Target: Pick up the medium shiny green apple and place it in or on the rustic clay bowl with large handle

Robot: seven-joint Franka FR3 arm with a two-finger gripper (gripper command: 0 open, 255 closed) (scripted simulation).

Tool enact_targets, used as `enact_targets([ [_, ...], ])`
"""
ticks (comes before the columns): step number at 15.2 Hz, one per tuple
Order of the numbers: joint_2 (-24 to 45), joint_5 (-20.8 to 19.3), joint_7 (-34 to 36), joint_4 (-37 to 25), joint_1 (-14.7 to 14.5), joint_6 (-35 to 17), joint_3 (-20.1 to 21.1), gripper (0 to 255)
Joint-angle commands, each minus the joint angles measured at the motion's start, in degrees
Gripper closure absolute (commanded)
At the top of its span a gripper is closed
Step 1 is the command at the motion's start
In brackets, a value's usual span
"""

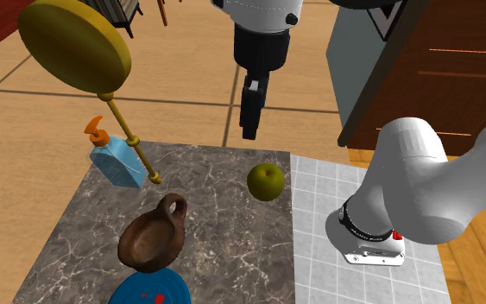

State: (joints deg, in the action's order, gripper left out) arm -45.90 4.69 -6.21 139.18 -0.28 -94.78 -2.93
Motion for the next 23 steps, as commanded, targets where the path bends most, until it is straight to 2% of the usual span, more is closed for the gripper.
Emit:
enact_targets([
  [1,0.0,0.0,0.0,0.0,0.0,0.0,0.0,0],
  [12,-5.0,-1.7,-5.5,21.1,3.1,-12.0,-5.7,0],
  [19,-3.8,-1.3,-5.6,26.0,2.7,-18.1,-5.5,0],
  [23,-3.6,-1.2,-5.6,26.3,2.7,-18.6,-5.5,0],
])
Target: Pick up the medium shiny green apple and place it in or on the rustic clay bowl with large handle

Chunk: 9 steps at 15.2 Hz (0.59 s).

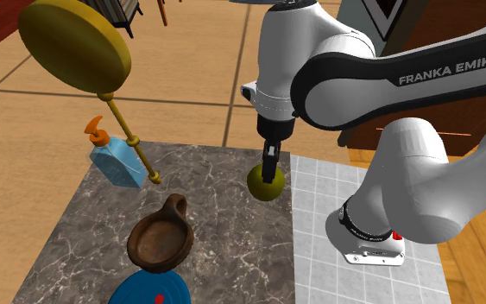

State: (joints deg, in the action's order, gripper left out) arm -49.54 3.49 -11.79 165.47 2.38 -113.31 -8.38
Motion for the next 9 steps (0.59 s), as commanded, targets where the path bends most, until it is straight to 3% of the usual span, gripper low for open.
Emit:
enact_targets([
  [1,0.0,0.0,0.0,0.0,0.0,-0.1,0.0,0],
  [4,0.0,0.0,0.0,0.0,0.0,-0.1,0.0,0],
  [5,0.0,0.0,0.0,0.0,0.0,-0.1,0.0,255],
  [9,0.0,0.0,0.0,0.0,0.0,-0.1,0.0,255],
])
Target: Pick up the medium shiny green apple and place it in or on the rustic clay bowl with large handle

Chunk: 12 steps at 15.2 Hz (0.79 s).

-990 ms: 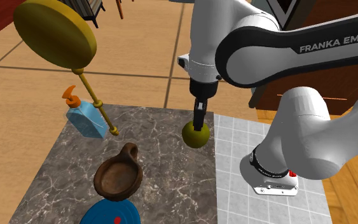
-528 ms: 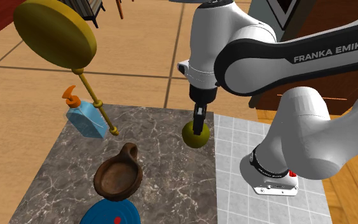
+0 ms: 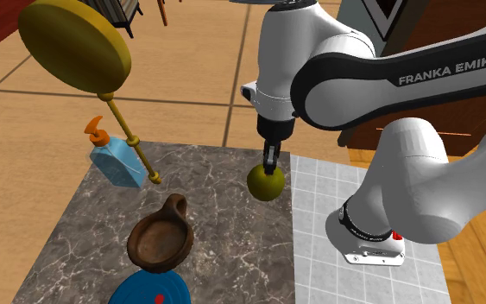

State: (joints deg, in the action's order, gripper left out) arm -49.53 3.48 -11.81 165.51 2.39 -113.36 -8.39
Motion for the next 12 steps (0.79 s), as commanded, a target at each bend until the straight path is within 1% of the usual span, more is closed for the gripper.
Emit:
enact_targets([
  [1,0.0,0.0,0.0,0.0,0.0,0.0,0.0,255],
  [5,0.0,0.0,0.0,0.0,0.0,0.0,0.0,255],
  [12,-1.8,0.1,0.9,-4.5,-0.1,6.3,0.5,255],
])
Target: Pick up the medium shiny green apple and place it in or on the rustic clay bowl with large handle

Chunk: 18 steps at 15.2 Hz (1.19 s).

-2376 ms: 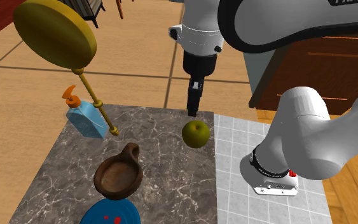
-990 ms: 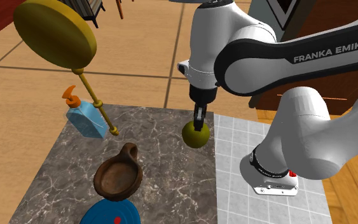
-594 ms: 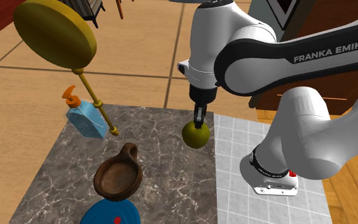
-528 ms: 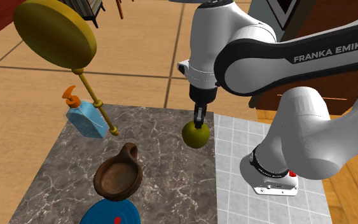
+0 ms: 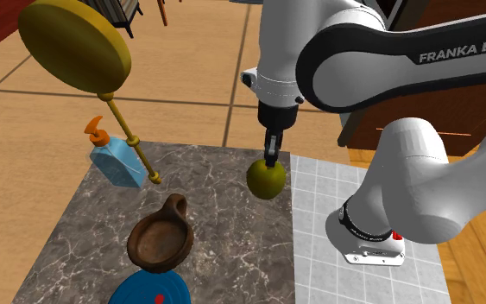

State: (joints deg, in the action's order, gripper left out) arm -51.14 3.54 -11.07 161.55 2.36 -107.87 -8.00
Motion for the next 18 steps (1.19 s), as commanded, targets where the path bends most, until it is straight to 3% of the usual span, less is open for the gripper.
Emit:
enact_targets([
  [1,-0.4,0.1,0.3,-1.3,-0.1,1.6,0.2,255],
  [18,-0.5,0.6,2.1,-14.2,-0.6,14.6,1.0,255],
])
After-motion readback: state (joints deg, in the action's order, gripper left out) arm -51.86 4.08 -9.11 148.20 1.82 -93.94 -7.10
